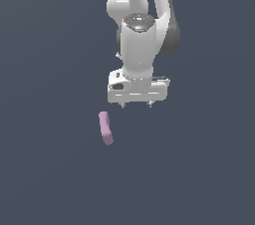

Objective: Pick up the object and move it to a goal position.

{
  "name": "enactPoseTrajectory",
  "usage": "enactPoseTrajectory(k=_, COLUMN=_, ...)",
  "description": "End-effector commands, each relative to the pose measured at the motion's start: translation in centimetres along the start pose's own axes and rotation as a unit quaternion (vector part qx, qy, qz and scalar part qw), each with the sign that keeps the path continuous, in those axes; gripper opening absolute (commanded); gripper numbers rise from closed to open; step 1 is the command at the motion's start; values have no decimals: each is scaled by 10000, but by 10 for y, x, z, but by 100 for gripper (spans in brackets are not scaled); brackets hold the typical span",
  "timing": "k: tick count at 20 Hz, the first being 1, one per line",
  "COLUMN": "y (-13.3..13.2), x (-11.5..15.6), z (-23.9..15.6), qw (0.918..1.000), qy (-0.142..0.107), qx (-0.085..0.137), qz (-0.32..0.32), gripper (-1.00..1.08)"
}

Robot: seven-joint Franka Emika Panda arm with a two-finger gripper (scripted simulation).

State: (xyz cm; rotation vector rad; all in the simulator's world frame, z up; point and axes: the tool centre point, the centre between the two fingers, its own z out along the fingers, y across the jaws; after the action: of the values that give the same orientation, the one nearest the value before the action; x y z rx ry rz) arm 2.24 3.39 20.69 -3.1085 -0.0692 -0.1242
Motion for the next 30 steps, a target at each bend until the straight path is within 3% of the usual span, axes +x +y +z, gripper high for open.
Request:
enactPoseTrajectory(k=1, y=0, x=0, z=0, qw=10000, qy=0, qx=0, qz=0, gripper=100)
enactPoseTrajectory(k=10, y=17, x=2, z=-14, qw=9998, qy=96, qx=-148, qz=129, gripper=100)
enactPoseTrajectory(k=19, y=25, x=4, z=-8, qw=9999, qy=53, qx=-151, qz=34, gripper=100)
enactPoseTrajectory(k=30, y=77, x=12, z=24, qw=9985, qy=-179, qx=-156, qz=-497, gripper=100)
